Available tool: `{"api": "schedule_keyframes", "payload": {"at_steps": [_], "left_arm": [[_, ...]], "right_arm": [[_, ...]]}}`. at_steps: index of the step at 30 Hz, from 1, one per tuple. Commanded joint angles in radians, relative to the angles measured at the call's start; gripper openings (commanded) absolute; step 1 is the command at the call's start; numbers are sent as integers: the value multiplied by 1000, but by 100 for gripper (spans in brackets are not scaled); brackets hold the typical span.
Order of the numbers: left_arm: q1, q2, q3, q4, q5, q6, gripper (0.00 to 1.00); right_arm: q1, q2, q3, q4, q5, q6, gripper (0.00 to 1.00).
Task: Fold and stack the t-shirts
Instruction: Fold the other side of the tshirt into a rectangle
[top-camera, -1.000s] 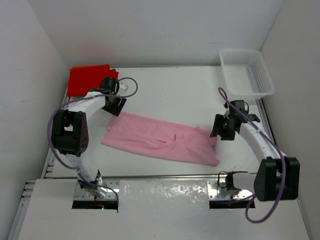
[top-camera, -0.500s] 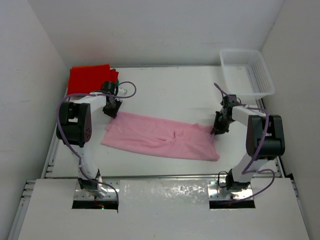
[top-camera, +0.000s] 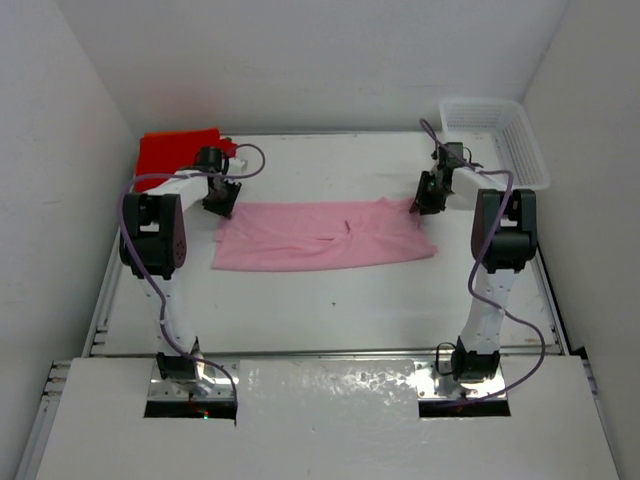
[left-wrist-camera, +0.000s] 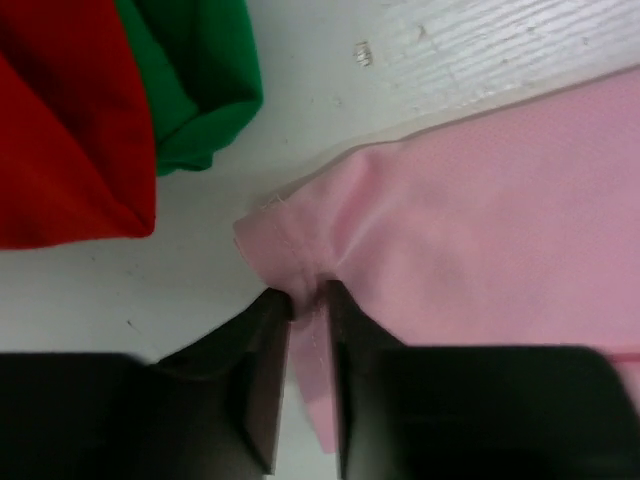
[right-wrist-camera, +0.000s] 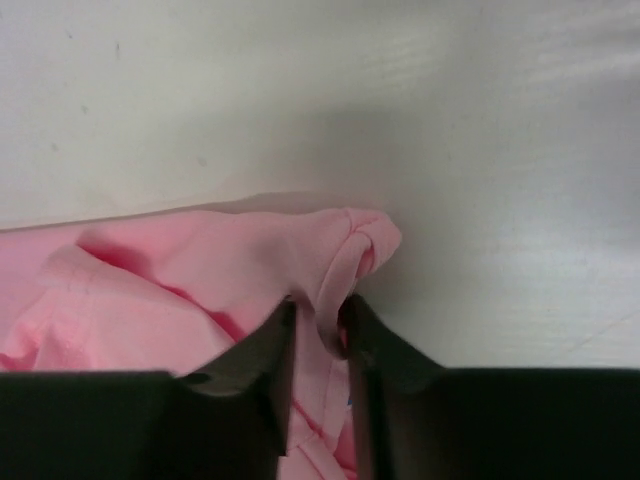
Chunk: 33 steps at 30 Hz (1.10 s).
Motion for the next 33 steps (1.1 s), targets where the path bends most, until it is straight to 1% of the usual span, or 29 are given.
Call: {"api": "schedule_keyframes", "payload": {"at_steps": [1, 2, 3, 4, 7, 9, 11, 12, 14, 17, 19, 20, 22, 24, 27, 29, 33], "left_arm": [[7, -29, 28, -37, 63, 0, 29], [7, -49, 17, -40, 78, 3, 41], [7, -69, 8, -43, 83, 4, 46], [7, -109, -3, -45, 79, 9, 50], [7, -171, 12, -60, 71, 18, 54], [7, -201, 40, -78, 72, 18, 55], [7, -217, 57, -92, 74, 18, 55], [8, -232, 66, -107, 76, 20, 55], [8, -243, 66, -138, 86, 27, 55], [8, -249, 36, -175, 99, 44, 52], [8, -249, 11, -174, 91, 53, 52], [8, -249, -7, -175, 94, 53, 52], [8, -241, -17, -190, 135, 72, 51], [8, -223, -23, -206, 126, 70, 50], [10, -195, -30, -226, 103, 60, 49], [10, -189, -50, -227, 117, 61, 49], [10, -191, -78, -215, 143, 66, 50]], "right_arm": [[4, 27, 93, -74, -13, -83, 29], [4, 19, 96, -80, -16, -98, 35], [4, -13, 87, -92, -13, -112, 43], [4, -33, 81, -99, 7, -141, 45], [5, -125, 55, -119, 77, -190, 48], [11, -186, 42, -120, 113, -219, 48], [21, -211, 45, -117, 151, -239, 48], [50, -222, 53, -119, 156, -263, 48], [70, -217, 85, -122, 139, -284, 49], [114, -179, 134, -120, 98, -319, 49], [145, -130, 173, -139, 149, -336, 49], [150, -114, 200, -145, 150, -342, 49], [151, -75, 220, -122, 60, -334, 49], [159, -45, 240, -120, -10, -334, 49], [179, 13, 294, -146, -22, -374, 50], [194, 50, 328, -165, -42, -403, 50], [196, 93, 348, -163, -38, -409, 51]]}}
